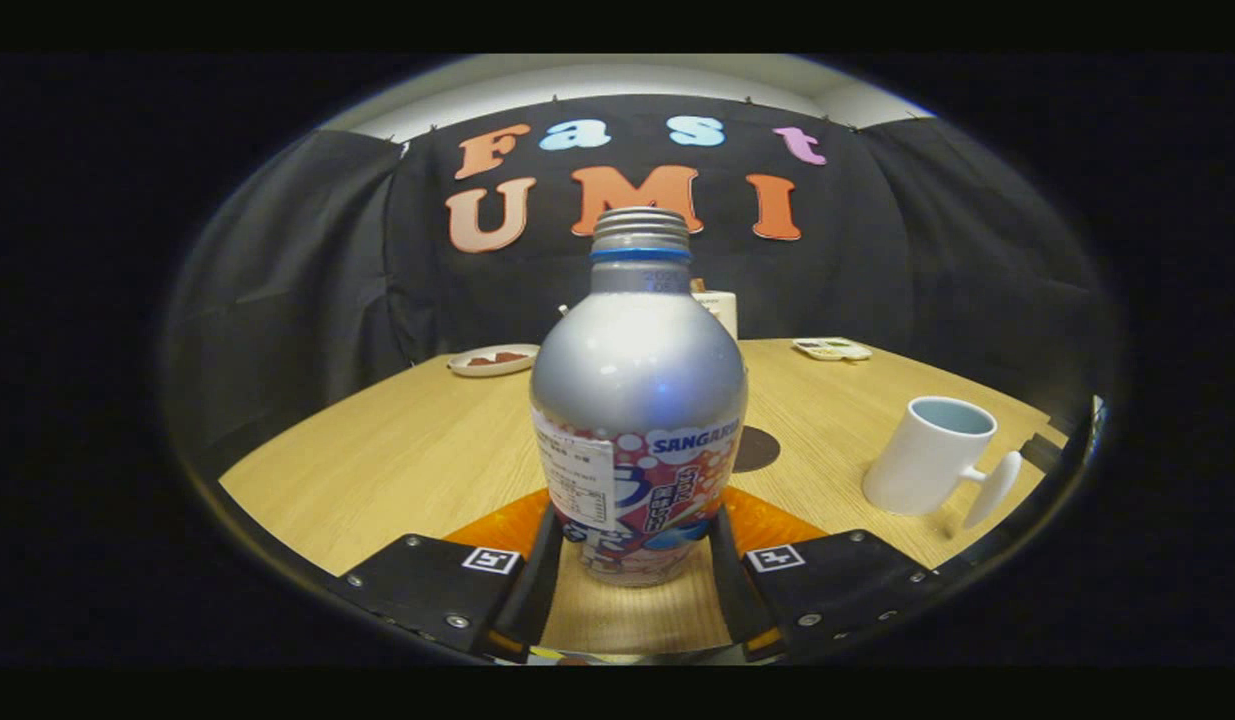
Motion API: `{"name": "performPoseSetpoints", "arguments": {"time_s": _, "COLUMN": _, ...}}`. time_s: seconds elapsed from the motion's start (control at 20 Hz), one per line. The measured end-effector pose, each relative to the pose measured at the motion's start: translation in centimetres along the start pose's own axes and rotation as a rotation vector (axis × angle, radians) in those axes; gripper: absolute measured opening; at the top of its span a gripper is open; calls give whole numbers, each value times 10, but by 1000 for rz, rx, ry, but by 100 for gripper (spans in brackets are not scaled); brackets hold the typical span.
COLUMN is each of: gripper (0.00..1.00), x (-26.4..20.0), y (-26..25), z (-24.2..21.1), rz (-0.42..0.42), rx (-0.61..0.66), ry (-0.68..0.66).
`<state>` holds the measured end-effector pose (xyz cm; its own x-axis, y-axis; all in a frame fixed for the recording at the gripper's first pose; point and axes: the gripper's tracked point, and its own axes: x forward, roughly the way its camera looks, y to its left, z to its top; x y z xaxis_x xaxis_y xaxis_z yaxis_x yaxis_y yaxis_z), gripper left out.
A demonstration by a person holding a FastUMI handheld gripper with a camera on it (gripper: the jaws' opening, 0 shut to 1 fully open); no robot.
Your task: Take the bottle from table, then pour the juice into the cup, finally place the bottle on the coaster
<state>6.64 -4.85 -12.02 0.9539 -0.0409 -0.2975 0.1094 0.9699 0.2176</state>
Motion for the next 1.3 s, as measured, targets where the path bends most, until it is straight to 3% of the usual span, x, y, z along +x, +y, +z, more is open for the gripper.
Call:
{"name": "performPoseSetpoints", "arguments": {"time_s": 0.6, "gripper": 68, "x": -1, "y": 6, "z": 73, "rz": 185, "rx": 600, "ry": -83}}
{"name": "performPoseSetpoints", "arguments": {"time_s": 0.9, "gripper": 67, "x": 5, "y": -9, "z": 87, "rz": 215, "rx": 891, "ry": -114}}
{"name": "performPoseSetpoints", "arguments": {"time_s": 1.3, "gripper": 67, "x": 15, "y": -26, "z": 100, "rz": 221, "rx": 1147, "ry": -128}}
